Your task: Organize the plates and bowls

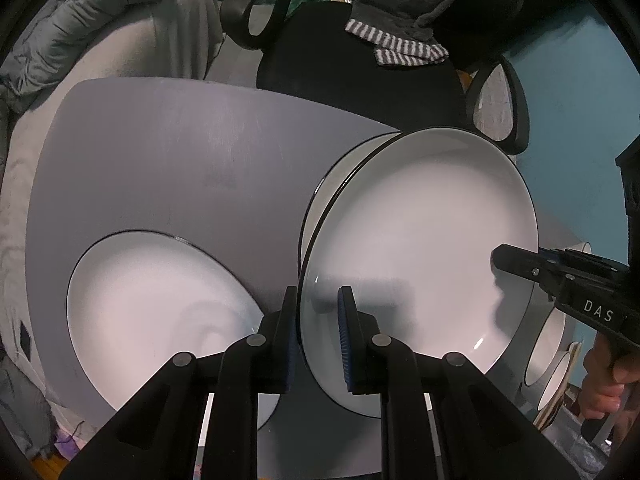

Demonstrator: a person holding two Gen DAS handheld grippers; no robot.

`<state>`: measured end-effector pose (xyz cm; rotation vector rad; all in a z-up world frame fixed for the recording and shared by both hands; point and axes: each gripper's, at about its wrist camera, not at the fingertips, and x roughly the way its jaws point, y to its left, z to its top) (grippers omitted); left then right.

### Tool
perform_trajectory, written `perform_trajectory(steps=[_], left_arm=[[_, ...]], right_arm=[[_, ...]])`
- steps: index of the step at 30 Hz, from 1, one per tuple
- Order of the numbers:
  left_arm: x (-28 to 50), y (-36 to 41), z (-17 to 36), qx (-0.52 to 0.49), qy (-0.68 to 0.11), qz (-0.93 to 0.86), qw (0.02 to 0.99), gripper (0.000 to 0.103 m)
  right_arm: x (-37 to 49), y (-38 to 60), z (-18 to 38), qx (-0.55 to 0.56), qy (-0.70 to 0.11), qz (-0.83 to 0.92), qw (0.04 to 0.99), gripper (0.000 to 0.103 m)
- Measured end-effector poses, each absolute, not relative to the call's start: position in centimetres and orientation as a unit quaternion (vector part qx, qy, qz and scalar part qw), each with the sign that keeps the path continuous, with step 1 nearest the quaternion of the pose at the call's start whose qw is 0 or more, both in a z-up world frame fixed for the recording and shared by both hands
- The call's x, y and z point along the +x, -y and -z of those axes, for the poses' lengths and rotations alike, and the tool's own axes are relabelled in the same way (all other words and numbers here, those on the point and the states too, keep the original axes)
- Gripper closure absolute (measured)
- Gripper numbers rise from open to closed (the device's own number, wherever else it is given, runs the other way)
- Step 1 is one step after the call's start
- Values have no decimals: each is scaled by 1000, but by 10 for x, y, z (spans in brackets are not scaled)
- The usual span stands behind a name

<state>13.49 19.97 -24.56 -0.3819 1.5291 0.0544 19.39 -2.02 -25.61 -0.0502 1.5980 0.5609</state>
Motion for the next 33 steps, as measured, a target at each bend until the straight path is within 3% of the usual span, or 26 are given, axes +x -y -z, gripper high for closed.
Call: perform_trajectory(steps=[33], left_arm=[[167,-185,277,-156,-718,-36,677,85]], right_arm=[[214,-1,280,-51,-733,-221,641,83]])
